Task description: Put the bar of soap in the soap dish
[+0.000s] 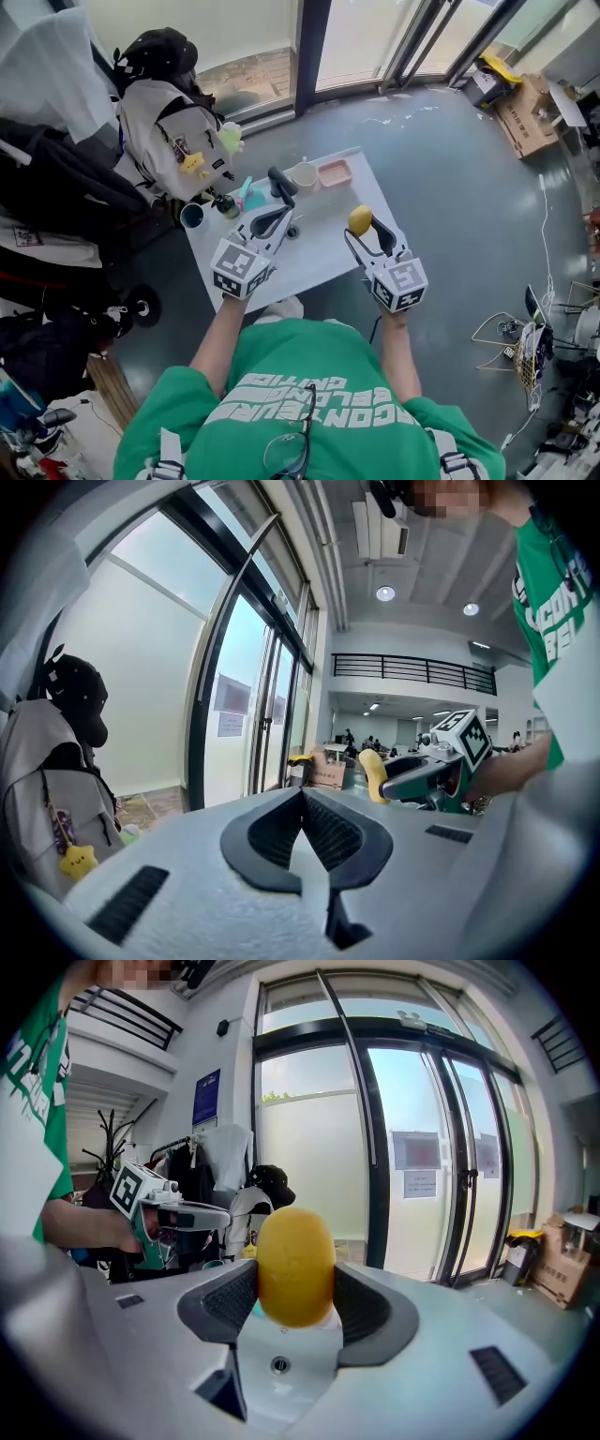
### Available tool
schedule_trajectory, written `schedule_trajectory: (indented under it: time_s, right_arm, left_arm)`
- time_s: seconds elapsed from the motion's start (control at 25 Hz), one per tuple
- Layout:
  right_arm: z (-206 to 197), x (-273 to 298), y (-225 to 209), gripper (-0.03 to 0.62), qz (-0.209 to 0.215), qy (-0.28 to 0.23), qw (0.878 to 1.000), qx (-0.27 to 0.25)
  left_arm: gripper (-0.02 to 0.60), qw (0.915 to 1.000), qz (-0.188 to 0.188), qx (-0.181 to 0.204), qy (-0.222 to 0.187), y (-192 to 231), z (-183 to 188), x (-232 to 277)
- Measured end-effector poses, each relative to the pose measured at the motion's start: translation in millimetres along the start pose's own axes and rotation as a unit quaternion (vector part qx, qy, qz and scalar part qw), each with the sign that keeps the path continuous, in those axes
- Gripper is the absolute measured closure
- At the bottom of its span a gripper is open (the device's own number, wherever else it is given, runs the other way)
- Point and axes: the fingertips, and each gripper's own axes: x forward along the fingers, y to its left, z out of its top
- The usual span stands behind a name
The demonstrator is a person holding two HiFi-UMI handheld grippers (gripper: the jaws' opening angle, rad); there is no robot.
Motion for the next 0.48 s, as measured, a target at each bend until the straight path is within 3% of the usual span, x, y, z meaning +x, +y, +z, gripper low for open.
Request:
schedule_trajectory:
  time_s: [0.28, 0.48]
  right_arm:
    - [0, 3, -10, 0.345, -0.016, 0.009, 1.000, 0.004]
    - [4, 14, -18, 0.345, -0.007, 0.013, 1.000, -0.009]
  left_arm:
    - [0.573, 0.9998, -0.018, -0.004, 0.000, 1, 0, 11]
    - [0.574, 0.9999, -0.010, -0.011, 0.004, 6, -7, 9]
